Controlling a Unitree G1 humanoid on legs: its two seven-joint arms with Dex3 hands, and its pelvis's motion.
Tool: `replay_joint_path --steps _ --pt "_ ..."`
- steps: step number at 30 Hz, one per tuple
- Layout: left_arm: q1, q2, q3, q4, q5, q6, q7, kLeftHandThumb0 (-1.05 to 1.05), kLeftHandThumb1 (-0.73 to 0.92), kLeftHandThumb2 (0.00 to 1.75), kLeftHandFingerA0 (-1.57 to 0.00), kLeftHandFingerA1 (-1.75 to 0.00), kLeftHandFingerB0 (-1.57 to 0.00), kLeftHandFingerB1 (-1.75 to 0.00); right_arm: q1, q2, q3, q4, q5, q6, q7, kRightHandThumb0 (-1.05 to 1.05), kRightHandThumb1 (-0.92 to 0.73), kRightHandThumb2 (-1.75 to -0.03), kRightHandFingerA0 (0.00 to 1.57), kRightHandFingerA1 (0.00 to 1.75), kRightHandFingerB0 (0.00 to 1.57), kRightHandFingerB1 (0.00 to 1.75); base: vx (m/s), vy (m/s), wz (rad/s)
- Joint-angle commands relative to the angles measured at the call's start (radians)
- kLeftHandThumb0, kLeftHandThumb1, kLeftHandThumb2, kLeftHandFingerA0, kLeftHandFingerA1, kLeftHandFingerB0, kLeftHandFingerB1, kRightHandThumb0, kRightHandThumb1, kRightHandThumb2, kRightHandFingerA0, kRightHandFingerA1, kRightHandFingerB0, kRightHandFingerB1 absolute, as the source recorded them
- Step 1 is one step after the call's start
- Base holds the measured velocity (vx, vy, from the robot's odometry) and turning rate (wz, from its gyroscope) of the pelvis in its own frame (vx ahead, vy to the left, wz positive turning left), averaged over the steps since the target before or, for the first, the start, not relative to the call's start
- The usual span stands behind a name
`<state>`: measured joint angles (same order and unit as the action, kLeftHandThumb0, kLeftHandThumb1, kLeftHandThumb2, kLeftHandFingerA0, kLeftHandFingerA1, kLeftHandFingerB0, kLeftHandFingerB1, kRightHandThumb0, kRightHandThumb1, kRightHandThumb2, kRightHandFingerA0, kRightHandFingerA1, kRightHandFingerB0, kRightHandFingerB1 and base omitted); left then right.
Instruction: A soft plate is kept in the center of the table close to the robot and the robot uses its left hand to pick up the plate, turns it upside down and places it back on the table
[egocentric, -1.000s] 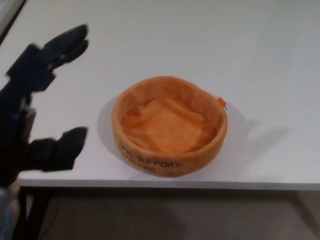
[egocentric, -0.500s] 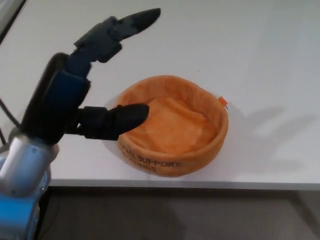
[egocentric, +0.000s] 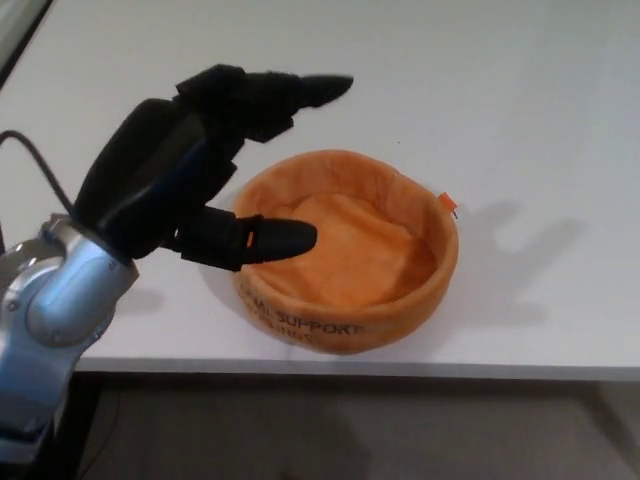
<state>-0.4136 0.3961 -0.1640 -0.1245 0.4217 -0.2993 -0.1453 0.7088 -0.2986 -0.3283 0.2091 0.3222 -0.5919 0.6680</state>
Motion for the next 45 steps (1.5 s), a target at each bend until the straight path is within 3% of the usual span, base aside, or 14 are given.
replay_joint_path --steps 1,5,7,10,11,12,19,31,32,34,39,42,43,45 --pt "-0.041 0.044 -0.053 0.058 0.129 0.020 -0.025 -1.05 0.75 0.64 -0.24 -0.37 -0.24 -0.28 0.002 -0.010 -0.006 -0.009 0.023 0.033 0.000 -0.83 -0.74 -1.05 0.15 0.45 0.09 0.40 0.00 0.000 0.00" --pt "-0.072 0.071 -0.113 0.108 0.187 0.032 -0.060 -1.05 0.74 0.64 -0.23 -0.37 -0.24 -0.28 0.000 -0.011 -0.010 -0.012 0.014 0.028 -0.006 -0.82 -0.75 -1.07 0.16 0.46 0.08 0.40 0.00 0.000 0.00" --pt "-0.077 0.076 -0.135 0.130 0.205 0.036 -0.062 -1.02 0.57 1.03 -0.22 -0.44 -0.16 -0.36 0.004 -0.011 -0.010 -0.019 0.014 0.033 -0.006 -0.82 -0.74 -1.06 0.16 0.46 0.08 0.40 0.00 0.000 0.00" --pt "-0.076 0.082 -0.163 0.147 0.233 0.043 -0.068 -1.00 0.55 1.02 -0.18 -0.43 -0.15 -0.36 -0.012 -0.013 -0.013 0.017 0.009 0.016 0.000 -0.82 -0.92 -0.69 0.25 0.32 0.17 0.27 0.00 0.000 0.00" --pt "-0.077 0.085 -0.169 0.147 0.240 0.048 -0.073 -1.05 0.73 0.64 -0.23 -0.35 -0.24 -0.29 -0.006 -0.013 -0.011 0.001 0.010 0.025 -0.001 -0.81 -0.92 -0.69 0.24 0.32 0.16 0.26 0.00 0.000 0.00" --pt "-0.073 0.084 -0.182 0.150 0.248 0.060 -0.087 -1.02 0.56 1.01 -0.15 -0.41 -0.15 -0.35 -0.002 -0.011 -0.010 -0.012 0.020 0.029 0.003 -0.80 -0.74 -1.06 0.16 0.46 0.08 0.40 0.00 0.000 0.00" --pt "-0.079 0.088 -0.242 0.188 0.316 0.064 -0.097 -1.01 0.68 0.62 -0.27 -0.34 -0.27 -0.29 0.019 -0.016 -0.013 -0.067 0.013 0.063 -0.015 -0.82 -0.92 -0.69 0.24 0.35 0.16 0.26 0.00 0.000 0.00" --pt "-0.102 0.070 -0.336 0.280 0.408 0.055 -0.077 -1.01 0.71 0.63 -0.29 -0.37 -0.29 -0.30 -0.012 -0.024 -0.020 -0.019 0.006 0.047 -0.011 -0.81 -0.74 -1.07 0.19 0.46 0.08 0.40 0.00 0.000 0.00" --pt "-0.104 0.066 -0.343 0.287 0.415 0.054 -0.072 -0.97 0.54 1.00 -0.25 -0.44 -0.23 -0.39 -0.013 -0.026 -0.021 -0.017 0.001 0.041 -0.012 -0.82 -0.75 -1.08 0.19 0.46 0.08 0.39 0.00 0.000 0.00" --pt "-0.111 0.058 -0.358 0.303 0.428 0.053 -0.064 -1.00 0.71 0.63 -0.30 -0.36 -0.32 -0.30 -0.016 -0.029 -0.021 -0.007 0.002 0.037 -0.008 -0.82 -0.74 -1.07 0.18 0.46 0.08 0.39 0.00 0.000 0.00" --pt "-0.134 0.046 -0.395 0.347 0.470 0.041 -0.033 -0.98 0.74 0.64 -0.32 -0.38 -0.33 -0.31 -0.022 -0.032 -0.018 0.003 -0.003 0.027 -0.005 -0.80 -0.92 -0.70 0.26 0.34 0.15 0.26 0.00 0.000 0.00" --pt "-0.142 0.032 -0.412 0.375 0.481 0.047 -0.027 -0.98 0.74 0.64 -0.31 -0.38 -0.33 -0.31 0.001 -0.036 -0.018 -0.037 0.005 0.054 -0.007 -0.81 -0.74 -1.07 0.19 0.47 0.08 0.40 0.00 0.000 0.00" --pt "-0.147 0.028 -0.413 0.387 0.482 0.046 -0.019 -0.94 0.57 1.01 -0.29 -0.48 -0.26 -0.41 0.000 -0.037 -0.017 -0.040 0.005 0.050 -0.004 -0.80 -0.74 -1.07 0.19 0.48 0.09 0.40 0.00 0.000 0.00" --pt "-0.160 0.022 -0.419 0.409 0.489 0.045 -0.006 -0.97 0.75 0.64 -0.31 -0.39 -0.33 -0.31 0.003 -0.037 -0.014 -0.052 0.006 0.049 -0.002 -0.80 -0.75 -1.07 0.19 0.48 0.09 0.40 0.00 0.000 0.00"
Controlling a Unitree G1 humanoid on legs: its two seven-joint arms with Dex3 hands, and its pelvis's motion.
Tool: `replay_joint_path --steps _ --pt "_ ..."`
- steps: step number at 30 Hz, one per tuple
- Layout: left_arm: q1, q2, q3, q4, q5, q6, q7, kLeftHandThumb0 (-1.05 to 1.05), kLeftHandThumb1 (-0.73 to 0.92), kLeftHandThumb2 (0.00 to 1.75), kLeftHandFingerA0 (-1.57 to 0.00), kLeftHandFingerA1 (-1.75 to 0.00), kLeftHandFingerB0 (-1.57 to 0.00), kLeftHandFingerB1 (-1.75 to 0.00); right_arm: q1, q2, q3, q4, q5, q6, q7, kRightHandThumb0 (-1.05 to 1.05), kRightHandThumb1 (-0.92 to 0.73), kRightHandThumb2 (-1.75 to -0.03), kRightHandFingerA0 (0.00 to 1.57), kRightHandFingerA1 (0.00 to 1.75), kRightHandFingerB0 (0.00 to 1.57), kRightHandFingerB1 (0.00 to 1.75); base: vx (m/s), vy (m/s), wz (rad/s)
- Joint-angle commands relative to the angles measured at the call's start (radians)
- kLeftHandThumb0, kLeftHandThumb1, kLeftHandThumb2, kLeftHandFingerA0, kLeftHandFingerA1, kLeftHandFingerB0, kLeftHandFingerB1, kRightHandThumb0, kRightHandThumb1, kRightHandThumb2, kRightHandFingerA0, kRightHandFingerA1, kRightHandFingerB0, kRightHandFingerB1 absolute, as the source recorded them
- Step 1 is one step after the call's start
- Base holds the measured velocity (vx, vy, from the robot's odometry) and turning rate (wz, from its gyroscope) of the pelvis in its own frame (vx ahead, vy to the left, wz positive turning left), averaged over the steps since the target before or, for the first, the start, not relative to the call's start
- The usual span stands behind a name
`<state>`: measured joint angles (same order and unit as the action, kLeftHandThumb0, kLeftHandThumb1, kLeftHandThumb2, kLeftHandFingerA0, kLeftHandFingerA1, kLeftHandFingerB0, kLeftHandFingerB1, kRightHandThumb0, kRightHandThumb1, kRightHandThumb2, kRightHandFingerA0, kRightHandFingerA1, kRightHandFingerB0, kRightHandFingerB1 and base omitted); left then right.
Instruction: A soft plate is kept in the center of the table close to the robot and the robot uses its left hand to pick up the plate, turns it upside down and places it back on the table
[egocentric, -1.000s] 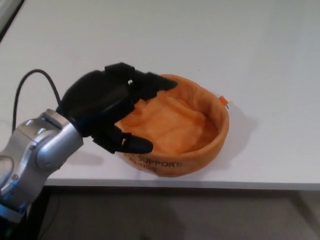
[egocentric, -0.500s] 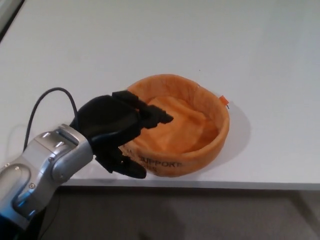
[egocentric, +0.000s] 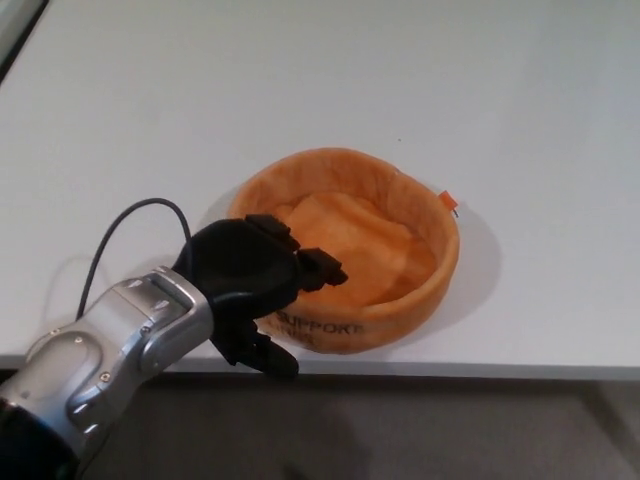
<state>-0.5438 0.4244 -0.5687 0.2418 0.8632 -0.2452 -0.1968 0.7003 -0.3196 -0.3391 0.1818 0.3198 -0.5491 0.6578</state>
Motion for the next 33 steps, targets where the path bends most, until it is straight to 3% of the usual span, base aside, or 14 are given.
replay_joint_path --steps 1,4,5,8,9,10,13,15,16,19,20,26,30,33 --pt "-0.044 -0.009 -0.019 0.055 0.057 -0.007 0.048 -0.98 0.75 0.64 -0.32 -0.38 -0.33 -0.31 0.015 -0.018 -0.003 -0.038 -0.001 0.012 0.000 -0.81 -0.75 -1.08 0.20 0.48 0.09 0.40 0.00 0.000 0.00" --pt "-0.070 -0.017 -0.027 0.079 0.070 0.000 0.049 -0.98 0.76 0.64 -0.32 -0.38 -0.33 -0.30 0.018 -0.018 -0.003 -0.058 -0.016 0.016 -0.013 -0.82 -0.92 -0.72 0.25 0.37 0.15 0.27 0.00 0.000 0.00" --pt "-0.083 -0.025 -0.036 0.096 0.090 0.005 0.071 -0.97 0.75 0.64 -0.35 -0.38 -0.35 -0.31 0.016 -0.016 -0.003 -0.049 -0.012 0.018 -0.012 -0.79 -0.76 -1.08 0.21 0.48 0.09 0.41 0.00 0.000 0.00" --pt "-0.104 -0.039 -0.065 0.127 0.170 0.029 0.177 -0.84 0.69 0.62 -0.66 -0.62 -0.61 -0.41 0.021 -0.018 -0.005 -0.056 0.003 0.034 -0.005 -0.81 -0.75 -1.08 0.21 0.48 0.10 0.41 0.00 0.000 0.00" --pt "-0.108 -0.038 -0.077 0.135 0.201 0.036 0.224 -0.77 0.66 0.61 -0.79 -1.15 -0.75 -0.72 0.024 -0.017 -0.006 -0.060 0.004 0.037 -0.006 -0.81 -0.75 -1.07 0.22 0.48 0.10 0.41 0.00 0.000 0.00" --pt "-0.112 -0.038 -0.095 0.158 0.244 0.038 0.323 -0.60 0.57 0.59 -0.94 -1.35 -0.89 -0.81 0.025 -0.016 -0.006 -0.061 0.005 0.042 -0.006 -0.81 -0.75 -1.08 0.22 0.48 0.09 0.41 0.00 0.000 0.00" --pt "-0.120 -0.041 -0.102 0.198 0.252 0.018 0.399 -0.58 0.44 0.79 -1.03 -1.33 -0.91 -0.89 0.012 -0.021 -0.007 -0.041 -0.007 0.028 -0.005 -0.81 -0.76 -1.08 0.22 0.48 0.09 0.41 0.00 0.000 0.00" --pt "-0.117 -0.046 -0.108 0.186 0.269 0.057 0.365 -0.44 0.61 0.59 -0.98 -1.75 -0.78 -1.55 0.010 -0.023 -0.008 -0.033 -0.017 0.017 -0.008 -0.83 -0.77 -1.09 0.24 0.48 0.11 0.41 0.00 0.000 0.00" --pt "-0.118 -0.041 -0.116 0.183 0.287 0.072 0.363 -0.41 0.39 0.84 -1.29 -1.44 -1.06 -1.31 0.009 -0.022 -0.008 -0.031 -0.016 0.018 -0.008 -0.84 -0.76 -1.08 0.25 0.49 0.12 0.41 0.00 0.000 0.00" --pt "-0.125 -0.029 -0.126 0.193 0.295 0.061 0.371 -0.34 0.40 0.84 -1.29 -1.43 -1.02 -1.26 0.005 -0.022 -0.007 -0.014 -0.013 0.009 -0.001 -0.83 -0.77 -1.08 0.25 0.49 0.12 0.41 0.00 0.000 0.00" --pt "-0.125 -0.028 -0.121 0.195 0.283 0.056 0.359 -0.24 0.63 0.58 -0.96 -1.75 -0.79 -1.38 0.008 -0.021 -0.007 -0.020 -0.011 0.005 0.000 -0.82 -0.78 -1.09 0.25 0.50 0.11 0.42 0.00 0.000 0.00" --pt "-0.115 -0.022 -0.091 0.189 0.231 0.037 0.317 -0.22 0.63 0.60 -0.90 -1.75 -0.75 -1.38 -0.026 -0.023 -0.005 0.056 -0.014 -0.031 0.016 -0.82 -0.78 -1.08 0.26 0.48 0.11 0.41 0.00 0.000 0.00" --pt "-0.119 -0.016 -0.091 0.195 0.235 0.026 0.332 -0.33 0.43 0.83 -1.24 -1.42 -0.88 -1.17 -0.020 -0.026 -0.006 0.043 -0.015 -0.027 0.011 -0.80 -0.92 -0.72 0.34 0.41 0.18 0.28 0.00 0.000 0.00" --pt "-0.120 -0.012 -0.089 0.198 0.232 0.021 0.334 -0.33 0.43 0.83 -1.24 -1.42 -0.86 -1.15 -0.010 -0.025 -0.005 0.011 -0.011 -0.018 0.010 -0.79 -0.92 -0.71 0.35 0.40 0.17 0.28 0.00 0.000 0.00"
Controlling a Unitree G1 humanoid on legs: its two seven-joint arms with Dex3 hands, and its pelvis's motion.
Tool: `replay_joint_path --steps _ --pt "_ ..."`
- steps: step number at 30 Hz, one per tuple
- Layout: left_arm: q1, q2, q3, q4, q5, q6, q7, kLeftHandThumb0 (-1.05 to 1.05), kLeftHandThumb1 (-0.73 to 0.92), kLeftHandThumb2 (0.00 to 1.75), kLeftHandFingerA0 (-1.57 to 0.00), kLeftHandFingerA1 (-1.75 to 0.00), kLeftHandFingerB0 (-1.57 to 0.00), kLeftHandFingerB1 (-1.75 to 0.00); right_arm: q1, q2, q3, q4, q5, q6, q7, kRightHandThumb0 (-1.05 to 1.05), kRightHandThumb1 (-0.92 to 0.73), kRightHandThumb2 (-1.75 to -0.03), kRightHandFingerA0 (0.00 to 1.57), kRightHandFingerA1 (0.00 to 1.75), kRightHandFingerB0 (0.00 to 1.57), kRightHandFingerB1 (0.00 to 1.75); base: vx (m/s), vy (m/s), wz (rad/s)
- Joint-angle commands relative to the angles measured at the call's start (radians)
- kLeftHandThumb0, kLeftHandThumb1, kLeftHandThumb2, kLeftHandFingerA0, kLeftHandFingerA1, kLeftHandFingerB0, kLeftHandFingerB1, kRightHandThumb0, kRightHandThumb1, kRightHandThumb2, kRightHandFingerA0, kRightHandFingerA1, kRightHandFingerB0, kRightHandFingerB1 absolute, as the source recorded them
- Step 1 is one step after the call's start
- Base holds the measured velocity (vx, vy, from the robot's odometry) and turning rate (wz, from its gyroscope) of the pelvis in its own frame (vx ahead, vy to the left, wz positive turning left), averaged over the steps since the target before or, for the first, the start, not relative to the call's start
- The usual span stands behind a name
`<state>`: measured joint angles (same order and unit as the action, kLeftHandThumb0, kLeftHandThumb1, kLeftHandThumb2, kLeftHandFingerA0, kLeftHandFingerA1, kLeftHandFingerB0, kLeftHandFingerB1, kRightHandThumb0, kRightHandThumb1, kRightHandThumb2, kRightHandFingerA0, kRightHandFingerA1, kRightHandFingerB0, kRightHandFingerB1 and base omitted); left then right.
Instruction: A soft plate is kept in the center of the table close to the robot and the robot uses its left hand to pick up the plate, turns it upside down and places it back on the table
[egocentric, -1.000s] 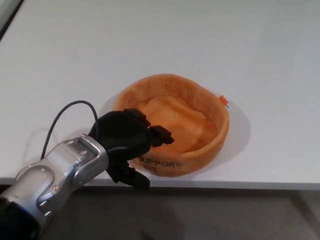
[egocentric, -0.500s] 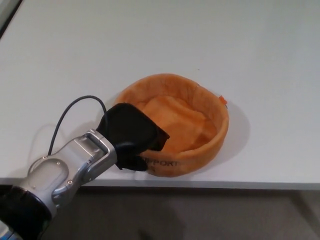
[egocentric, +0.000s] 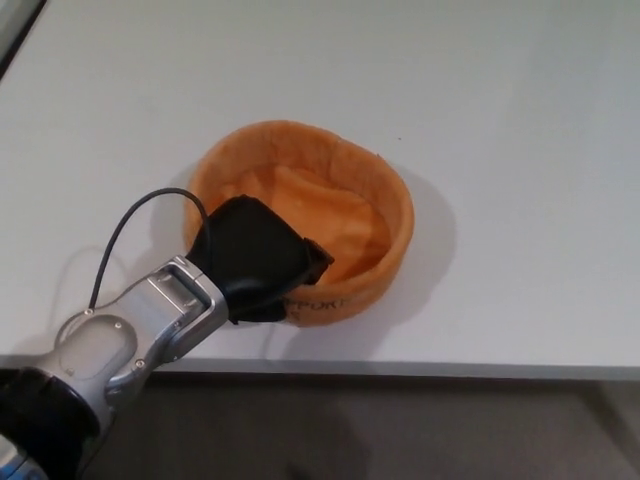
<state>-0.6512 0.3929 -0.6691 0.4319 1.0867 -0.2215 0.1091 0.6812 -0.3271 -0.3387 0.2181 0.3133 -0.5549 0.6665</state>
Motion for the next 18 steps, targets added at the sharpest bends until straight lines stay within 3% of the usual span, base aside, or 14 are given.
replay_joint_path --steps 1,2,5,6,7,8,9,13,14,17,18 --pt "-0.013 0.020 0.011 0.008 0.008 -0.003 0.028 -0.33 0.43 0.83 -1.24 -1.42 -0.86 -1.15 0.009 -0.017 -0.006 -0.026 -0.004 -0.011 0.001 -0.79 -0.92 -0.71 0.35 0.40 0.17 0.28 0.00 0.000 0.00" --pt "-0.009 0.018 0.015 0.001 0.008 0.009 0.021 -0.28 0.59 0.59 -0.91 -1.75 -0.76 -1.27 0.004 -0.019 -0.007 -0.018 -0.007 -0.006 -0.002 -0.79 -0.92 -0.70 0.35 0.38 0.17 0.27 0.00 0.000 0.00" --pt "-0.003 0.013 0.026 -0.001 -0.011 0.000 0.023 -0.30 0.56 0.58 -0.92 -1.75 -0.78 -1.27 -0.002 -0.020 -0.007 -0.005 0.000 -0.008 0.006 -0.80 -0.92 -0.70 0.37 0.37 0.18 0.27 0.00 0.000 0.00" --pt "0.003 0.006 0.042 -0.008 -0.042 -0.006 0.007 -0.28 0.61 0.58 -0.90 -1.75 -0.67 -1.52 -0.013 -0.023 -0.007 0.015 -0.007 -0.015 0.006 -0.82 -0.77 -1.07 0.31 0.49 0.13 0.41 0.00 0.000 0.00" --pt "0.005 0.003 0.047 -0.008 -0.054 -0.009 0.001 -0.28 0.61 0.58 -0.90 -1.75 -0.67 -1.52 -0.015 -0.024 -0.007 0.019 -0.005 -0.013 0.006 -0.82 -0.77 -1.07 0.31 0.49 0.13 0.41 0.00 0.000 0.00" --pt "0.021 -0.021 0.080 -0.014 -0.124 -0.012 -0.031 -0.26 0.64 0.58 -0.88 -1.75 -0.63 -1.68 -0.022 -0.025 -0.007 0.033 -0.004 -0.005 0.006 -0.84 -0.77 -1.07 0.31 0.48 0.12 0.41 0.00 0.000 0.00" --pt "0.030 -0.036 0.096 -0.021 -0.157 -0.009 -0.054 -0.27 0.66 0.58 -0.85 -1.75 -0.63 -1.72 -0.027 -0.027 -0.007 0.044 -0.010 -0.015 0.005 -0.83 -0.78 -1.08 0.31 0.48 0.11 0.41 0.00 0.000 0.00" --pt "0.030 -0.052 0.100 -0.041 -0.166 -0.011 -0.124 -0.29 0.65 0.60 -0.86 -1.75 -0.64 -1.71 -0.034 -0.030 -0.004 0.060 -0.002 -0.028 0.019 -0.84 -0.78 -1.07 0.31 0.49 0.12 0.41 0.00 0.000 0.00" --pt "0.032 -0.056 0.101 -0.048 -0.172 -0.009 -0.136 -0.30 0.64 0.60 -0.87 -1.75 -0.66 -1.72 -0.030 -0.028 -0.004 0.050 0.003 -0.028 0.020 -0.80 -0.92 -0.70 0.37 0.38 0.18 0.27 0.00 0.000 0.00" --pt "0.062 -0.092 0.128 -0.094 -0.271 0.025 -0.257 -0.29 0.60 0.59 -0.85 -1.75 -0.67 -1.74 -0.018 -0.026 -0.004 0.029 0.012 -0.005 0.019 -0.81 -0.92 -0.69 0.38 0.36 0.19 0.27 0.00 0.000 0.00" --pt "0.070 -0.102 0.140 -0.103 -0.296 0.040 -0.286 -0.29 0.60 0.58 -0.84 -1.75 -0.69 -1.75 -0.018 -0.028 -0.003 0.027 0.012 -0.001 0.019 -0.84 -0.76 -1.07 0.31 0.49 0.12 0.41 0.00 0.000 0.00"
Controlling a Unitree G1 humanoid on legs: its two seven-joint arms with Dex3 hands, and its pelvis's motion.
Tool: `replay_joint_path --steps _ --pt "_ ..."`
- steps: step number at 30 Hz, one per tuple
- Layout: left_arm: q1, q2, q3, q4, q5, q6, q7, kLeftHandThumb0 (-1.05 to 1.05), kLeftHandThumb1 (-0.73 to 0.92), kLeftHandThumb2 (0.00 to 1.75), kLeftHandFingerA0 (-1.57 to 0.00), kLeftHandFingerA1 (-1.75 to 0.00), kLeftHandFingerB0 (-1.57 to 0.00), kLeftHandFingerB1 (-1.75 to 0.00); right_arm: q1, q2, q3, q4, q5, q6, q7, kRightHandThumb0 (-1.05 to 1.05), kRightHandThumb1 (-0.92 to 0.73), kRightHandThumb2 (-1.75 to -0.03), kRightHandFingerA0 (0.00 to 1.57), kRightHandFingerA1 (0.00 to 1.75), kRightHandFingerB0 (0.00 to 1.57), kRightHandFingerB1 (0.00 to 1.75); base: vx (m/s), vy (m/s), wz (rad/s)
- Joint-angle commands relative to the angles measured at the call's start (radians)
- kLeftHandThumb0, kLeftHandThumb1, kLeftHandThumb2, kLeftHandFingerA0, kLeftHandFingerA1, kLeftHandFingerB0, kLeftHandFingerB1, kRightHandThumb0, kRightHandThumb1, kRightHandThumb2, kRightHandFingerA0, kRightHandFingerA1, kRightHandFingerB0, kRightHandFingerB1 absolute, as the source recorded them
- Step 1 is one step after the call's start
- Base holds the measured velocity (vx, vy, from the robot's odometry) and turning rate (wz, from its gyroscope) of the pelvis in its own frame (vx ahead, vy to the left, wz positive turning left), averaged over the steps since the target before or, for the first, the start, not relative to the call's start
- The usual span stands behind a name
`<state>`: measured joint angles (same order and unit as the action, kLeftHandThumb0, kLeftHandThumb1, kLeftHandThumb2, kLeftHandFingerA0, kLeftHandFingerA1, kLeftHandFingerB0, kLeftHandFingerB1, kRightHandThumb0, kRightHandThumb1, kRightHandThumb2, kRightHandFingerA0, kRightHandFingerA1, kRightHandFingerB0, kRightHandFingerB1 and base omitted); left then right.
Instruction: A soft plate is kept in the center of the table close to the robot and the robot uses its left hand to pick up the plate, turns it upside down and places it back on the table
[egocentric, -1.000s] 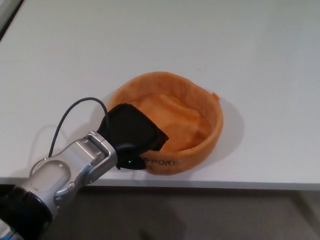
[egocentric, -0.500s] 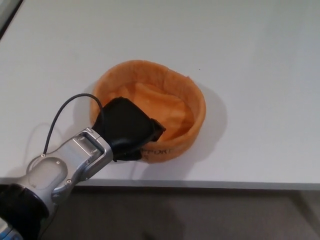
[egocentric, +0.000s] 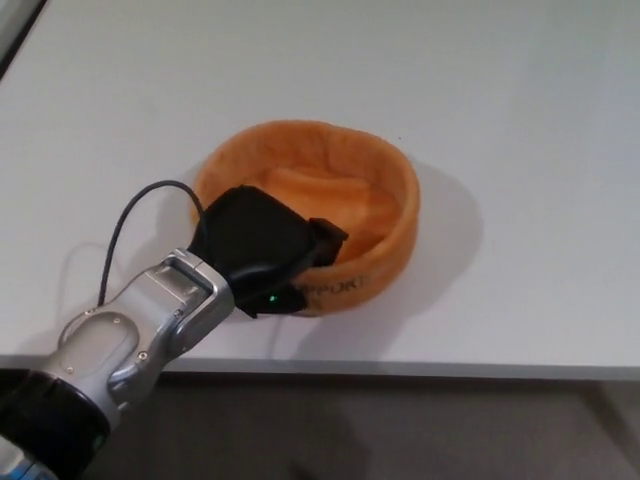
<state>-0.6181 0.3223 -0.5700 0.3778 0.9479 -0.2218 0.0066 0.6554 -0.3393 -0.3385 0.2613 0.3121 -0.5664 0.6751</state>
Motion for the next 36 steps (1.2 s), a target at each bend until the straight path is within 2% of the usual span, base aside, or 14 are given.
replay_joint_path --steps 1,2,3,7,12,16,17,18,19,20,24,28,29,36 --pt "0.046 -0.044 0.055 -0.061 -0.189 0.061 -0.218 -0.29 0.60 0.58 -0.84 -1.75 -0.69 -1.75 0.006 -0.018 -0.003 -0.018 0.012 0.012 0.010 -0.84 -0.76 -1.07 0.31 0.49 0.12 0.41 0.00 0.000 0.00" --pt "0.065 -0.066 0.077 -0.074 -0.238 0.085 -0.252 -0.30 0.58 0.57 -0.84 -1.75 -0.73 -1.73 -0.004 -0.018 -0.004 0.003 0.004 -0.003 0.009 -0.85 -0.77 -1.07 0.31 0.49 0.12 0.40 0.00 0.000 0.00" --pt "0.095 -0.093 0.109 -0.099 -0.321 0.110 -0.300 -0.26 0.54 0.57 -0.87 -1.75 -0.76 -1.75 0.003 -0.018 -0.005 -0.015 -0.002 -0.002 0.002 -0.83 -0.92 -0.70 0.38 0.38 0.17 0.27 0.00 0.000 0.00" --pt "0.141 -0.141 0.165 -0.132 -0.462 0.132 -0.382 -0.27 0.52 0.58 -0.90 -1.75 -0.79 -1.75 0.029 -0.020 -0.007 -0.065 0.019 0.034 0.003 -0.82 -0.92 -0.69 0.38 0.40 0.19 0.27 0.00 0.000 0.00" --pt "0.160 -0.185 0.242 -0.175 -0.606 0.186 -0.470 -0.41 0.57 0.60 -0.91 -1.75 -0.79 -1.75 0.049 -0.021 -0.004 -0.112 0.023 0.076 -0.004 -0.82 -0.92 -0.68 0.36 0.41 0.19 0.27 0.00 0.000 0.00" --pt "0.183 -0.233 0.302 -0.238 -0.703 0.264 -0.506 -0.34 0.58 0.60 -0.89 -1.75 -0.73 -1.75 0.038 -0.019 -0.006 -0.072 0.029 0.053 0.015 -0.81 -0.91 -0.68 0.36 0.39 0.18 0.27 0.00 0.000 0.00" --pt "0.193 -0.272 0.344 -0.271 -0.774 0.329 -0.514 -0.28 0.59 0.58 -0.87 -1.75 -0.72 -1.75 0.042 -0.018 -0.009 -0.083 0.029 0.055 0.010 -0.80 -0.92 -0.68 0.37 0.42 0.18 0.27 0.00 0.000 0.00" --pt "0.200 -0.308 0.387 -0.297 -0.845 0.394 -0.525 -0.31 0.43 0.86 -1.19 -1.40 -1.00 -1.30 0.042 -0.020 -0.010 -0.083 0.025 0.057 0.006 -0.81 -0.92 -0.69 0.37 0.41 0.18 0.27 0.00 0.000 0.00" --pt "0.203 -0.319 0.400 -0.304 -0.862 0.412 -0.532 -0.31 0.43 0.86 -1.19 -1.40 -1.00 -1.30 0.041 -0.021 -0.010 -0.081 0.023 0.057 0.006 -0.81 -0.92 -0.69 0.37 0.41 0.18 0.27 0.00 0.000 0.00" --pt "0.207 -0.342 0.425 -0.321 -0.893 0.451 -0.527 -0.25 0.58 0.61 -0.86 -1.75 -0.69 -1.75 0.047 -0.022 -0.009 -0.093 0.024 0.073 0.003 -0.82 -0.92 -0.68 0.37 0.41 0.18 0.27 0.00 0.000 0.00" --pt "0.215 -0.452 0.549 -0.382 -1.082 0.584 -0.497 -0.25 0.56 0.63 -0.93 -1.75 -0.73 -1.75 0.036 -0.021 -0.009 -0.068 0.008 0.040 0.002 -0.82 -0.92 -0.69 0.36 0.40 0.17 0.26 0.00 0.000 0.00" --pt "0.201 -0.549 0.657 -0.442 -1.227 0.695 -0.420 -0.30 0.57 0.60 -0.90 -1.75 -0.71 -1.74 0.063 -0.020 -0.005 -0.125 0.039 0.104 0.003 -0.82 -0.91 -0.68 0.37 0.42 0.17 0.26 0.00 0.000 0.00" --pt "0.197 -0.563 0.675 -0.448 -1.254 0.704 -0.409 -0.29 0.57 0.62 -0.95 -1.75 -0.69 -1.75 0.063 -0.021 -0.005 -0.124 0.032 0.096 0.002 -0.82 -0.92 -0.69 0.36 0.42 0.16 0.25 0.00 0.000 0.00" --pt "0.171 -0.685 0.800 -0.505 -1.509 0.710 -0.260 -0.31 0.58 0.62 -0.95 -1.75 -0.72 -1.75 0.056 -0.021 -0.004 -0.107 0.020 0.078 0.003 -0.82 -0.91 -0.68 0.35 0.42 0.16 0.26 0.00 0.000 0.00"
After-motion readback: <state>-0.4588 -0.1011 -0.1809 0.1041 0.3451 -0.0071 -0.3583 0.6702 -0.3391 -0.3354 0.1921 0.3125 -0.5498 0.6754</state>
